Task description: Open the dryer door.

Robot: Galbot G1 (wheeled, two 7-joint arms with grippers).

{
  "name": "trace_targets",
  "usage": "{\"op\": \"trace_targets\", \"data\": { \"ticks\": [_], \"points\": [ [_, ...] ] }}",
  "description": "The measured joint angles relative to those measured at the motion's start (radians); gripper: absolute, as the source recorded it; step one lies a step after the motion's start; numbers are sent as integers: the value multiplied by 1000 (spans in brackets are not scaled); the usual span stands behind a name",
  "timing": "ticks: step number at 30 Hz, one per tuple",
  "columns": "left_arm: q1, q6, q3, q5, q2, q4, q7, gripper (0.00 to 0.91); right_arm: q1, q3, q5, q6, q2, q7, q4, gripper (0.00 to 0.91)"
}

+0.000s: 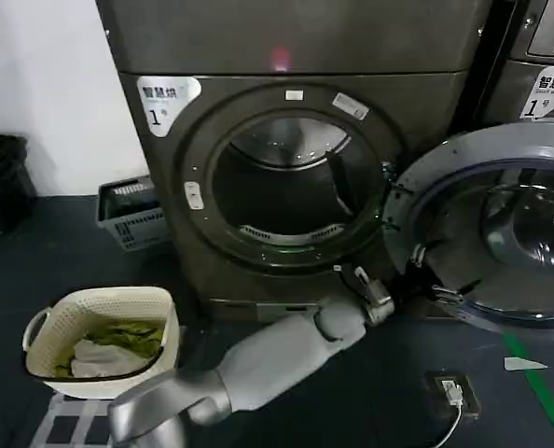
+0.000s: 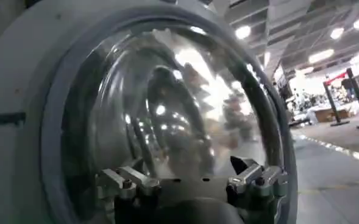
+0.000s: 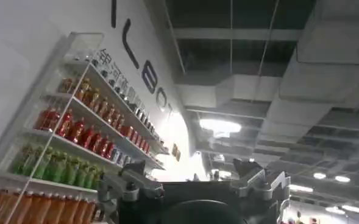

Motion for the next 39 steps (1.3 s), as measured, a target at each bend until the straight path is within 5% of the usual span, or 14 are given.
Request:
{"op": "trace_targets", "data": {
  "ticks": [10, 26, 39],
  "points": [
    [4, -89, 5, -73, 10, -110, 6, 907, -9, 12, 11, 6, -20, -3, -4, 907],
    [7, -325, -4, -212, 280, -294, 53, 907, -9, 9, 20, 25, -36, -13, -3, 907],
    [22, -300, -7, -141, 576, -483, 122, 907, -8, 3, 18, 25, -42, -11, 14, 907]
  ]
}}
